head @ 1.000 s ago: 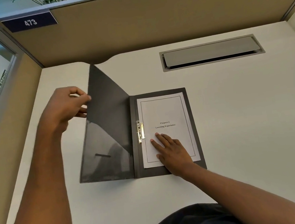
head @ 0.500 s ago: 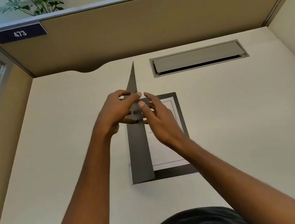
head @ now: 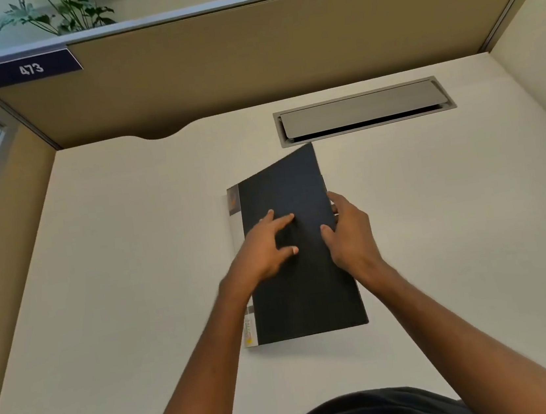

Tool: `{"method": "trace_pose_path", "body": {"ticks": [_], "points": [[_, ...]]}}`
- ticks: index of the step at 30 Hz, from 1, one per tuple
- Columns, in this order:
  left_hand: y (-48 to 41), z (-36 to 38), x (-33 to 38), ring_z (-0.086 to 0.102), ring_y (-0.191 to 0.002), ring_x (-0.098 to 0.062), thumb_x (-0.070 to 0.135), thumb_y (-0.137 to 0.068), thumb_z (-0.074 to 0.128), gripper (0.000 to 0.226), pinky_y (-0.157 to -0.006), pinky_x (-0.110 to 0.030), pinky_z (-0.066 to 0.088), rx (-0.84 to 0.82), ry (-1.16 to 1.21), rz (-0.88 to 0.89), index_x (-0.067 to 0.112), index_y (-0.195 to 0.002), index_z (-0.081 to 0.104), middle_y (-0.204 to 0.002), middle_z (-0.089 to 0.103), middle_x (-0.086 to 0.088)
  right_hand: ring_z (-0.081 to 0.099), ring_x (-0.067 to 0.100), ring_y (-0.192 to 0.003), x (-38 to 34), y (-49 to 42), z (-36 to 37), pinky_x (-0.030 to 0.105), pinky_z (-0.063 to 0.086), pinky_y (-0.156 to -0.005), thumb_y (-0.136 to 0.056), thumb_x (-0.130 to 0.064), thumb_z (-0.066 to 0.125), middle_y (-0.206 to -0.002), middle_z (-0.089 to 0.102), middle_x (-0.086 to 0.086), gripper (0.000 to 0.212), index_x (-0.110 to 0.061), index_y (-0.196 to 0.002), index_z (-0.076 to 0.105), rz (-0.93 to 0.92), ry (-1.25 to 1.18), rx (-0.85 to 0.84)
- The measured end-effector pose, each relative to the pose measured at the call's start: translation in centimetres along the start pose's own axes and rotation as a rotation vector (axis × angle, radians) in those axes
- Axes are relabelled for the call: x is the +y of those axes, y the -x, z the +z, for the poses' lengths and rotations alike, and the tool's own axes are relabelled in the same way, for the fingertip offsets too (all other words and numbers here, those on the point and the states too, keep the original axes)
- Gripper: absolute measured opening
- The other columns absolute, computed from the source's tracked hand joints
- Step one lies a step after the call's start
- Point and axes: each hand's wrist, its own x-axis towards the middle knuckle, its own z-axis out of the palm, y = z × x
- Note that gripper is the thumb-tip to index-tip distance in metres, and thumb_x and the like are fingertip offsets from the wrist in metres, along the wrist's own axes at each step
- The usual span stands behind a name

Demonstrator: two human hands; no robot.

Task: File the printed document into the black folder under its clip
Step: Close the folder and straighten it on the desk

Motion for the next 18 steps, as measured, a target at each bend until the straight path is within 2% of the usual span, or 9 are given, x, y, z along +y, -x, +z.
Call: {"method": "trace_pose_path", "body": {"ticks": [2,5,8,13,18], "points": [[-0.7,2.1,-0.4,0.012,-0.159,-0.027,0.031,-0.093,0.073,0.082,-0.128,-0.05,0.02,-0.033,-0.065,-0.008,0.039,-0.16,0.027,-0.173,0.009,-0.001,0.06,0.022,-0.12,1.8,-0.4,0.0,0.022,0.045,-0.091,-0.094,-0.004,0.065,-0.135,0.059,0.005,0.054,-0.018,-0.144,0.049,0.056,0.069,0.005],[-1.7,5.1,-1.0,0.004,-0.16,-0.027,0.037,-0.094,0.07,0.085,-0.129,-0.053,0.013,-0.037,-0.183,-0.028,0.039,-0.162,0.019,-0.174,0.003,-0.003,0.055,0.025,-0.121,4.4,-0.7,0.5,0.023,0.037,-0.093,-0.091,-0.008,0.068,-0.136,0.049,0.01,0.062,-0.016,-0.147,0.042,0.116,0.164,-0.043],[-2.4,7.4,-1.5,0.0,-0.16,-0.028,0.04,-0.096,0.066,0.083,-0.127,-0.057,0.01,-0.006,-0.252,-0.045,0.036,-0.163,0.018,-0.174,-0.001,-0.007,0.052,0.027,-0.124,6.2,-0.7,1.3,0.025,0.039,-0.099,-0.089,-0.016,0.073,-0.141,0.04,0.011,0.074,-0.013,-0.152,0.033,0.143,0.229,-0.119],[-2.8,9.6,-1.9,-0.007,-0.16,-0.03,0.039,-0.1,0.059,0.08,-0.127,-0.058,0.004,0.015,-0.341,-0.059,0.033,-0.164,0.011,-0.173,-0.005,-0.011,0.037,0.03,-0.138,8.0,-0.2,2.6,0.038,0.038,-0.114,-0.09,-0.028,0.073,-0.149,0.032,0.014,0.081,-0.011,-0.156,0.028,0.113,0.393,-0.189],[-2.9,10.3,-1.8,-0.009,-0.16,-0.031,0.039,-0.102,0.055,0.077,-0.127,-0.059,0.003,0.024,-0.389,-0.07,0.03,-0.164,0.009,-0.173,-0.007,-0.012,0.033,0.032,-0.143,8.7,0.7,3.4,0.041,0.038,-0.115,-0.09,-0.034,0.072,-0.157,0.028,0.015,0.079,-0.012,-0.154,0.031,0.039,0.59,-0.188]]}}
